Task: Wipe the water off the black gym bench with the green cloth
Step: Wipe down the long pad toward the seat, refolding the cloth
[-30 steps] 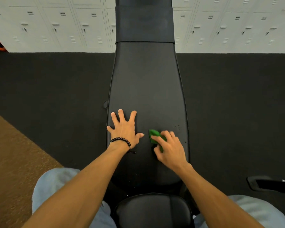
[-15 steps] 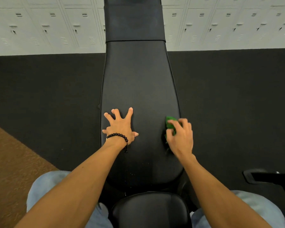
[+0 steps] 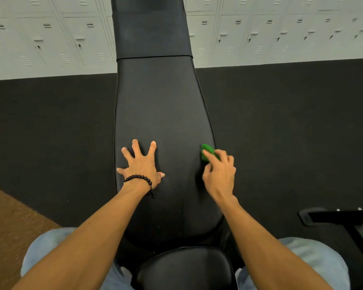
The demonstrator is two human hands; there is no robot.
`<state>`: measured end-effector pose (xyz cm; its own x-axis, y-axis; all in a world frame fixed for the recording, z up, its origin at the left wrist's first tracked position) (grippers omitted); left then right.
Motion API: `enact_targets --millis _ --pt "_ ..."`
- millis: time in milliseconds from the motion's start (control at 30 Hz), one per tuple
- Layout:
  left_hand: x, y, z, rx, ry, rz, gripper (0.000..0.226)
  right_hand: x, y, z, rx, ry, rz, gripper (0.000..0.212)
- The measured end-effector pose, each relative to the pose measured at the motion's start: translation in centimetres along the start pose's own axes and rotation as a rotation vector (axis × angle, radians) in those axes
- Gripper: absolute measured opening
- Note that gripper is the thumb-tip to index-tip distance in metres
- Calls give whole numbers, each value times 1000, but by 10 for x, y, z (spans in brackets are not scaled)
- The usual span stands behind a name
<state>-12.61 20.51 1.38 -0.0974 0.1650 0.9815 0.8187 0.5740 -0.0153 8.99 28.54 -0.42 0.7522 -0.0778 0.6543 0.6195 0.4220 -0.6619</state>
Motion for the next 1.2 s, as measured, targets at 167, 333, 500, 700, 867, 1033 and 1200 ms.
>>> enact_targets --millis 167,333,500,700,867,1033,1200 --pt "19 20 9 -114 91 -27 96 2 18 -18 307 -172 -40 36" --pt "29 46 26 -217 64 35 118 5 25 -8 -68 31 77 45" --pt "25 50 42 -265 47 119 129 -6 39 -43 -17 -48 25 60" --pt "22 49 46 -261 44 109 129 -28 -7 64 52 -38 50 59" --pt "21 49 45 -260 39 114 129 -29 -7 80 67 -49 188 56" --pt "20 50 47 -258 44 110 129 -19 37 -60 103 -51 94 65" --pt "22 50 45 -260 34 126 129 -17 24 15 -7 12 197 73"
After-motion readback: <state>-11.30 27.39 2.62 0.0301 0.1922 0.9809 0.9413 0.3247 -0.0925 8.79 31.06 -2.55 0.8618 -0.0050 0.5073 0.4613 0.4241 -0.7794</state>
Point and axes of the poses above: each hand's wrist, its own z-axis towards the middle knuckle, its own x-axis out of the back of the hand, y = z × x, the point moved 6 cm from there along z, towards the middle knuckle, and after that the axes turned 11 degrees about z, right-handed, at the moved point
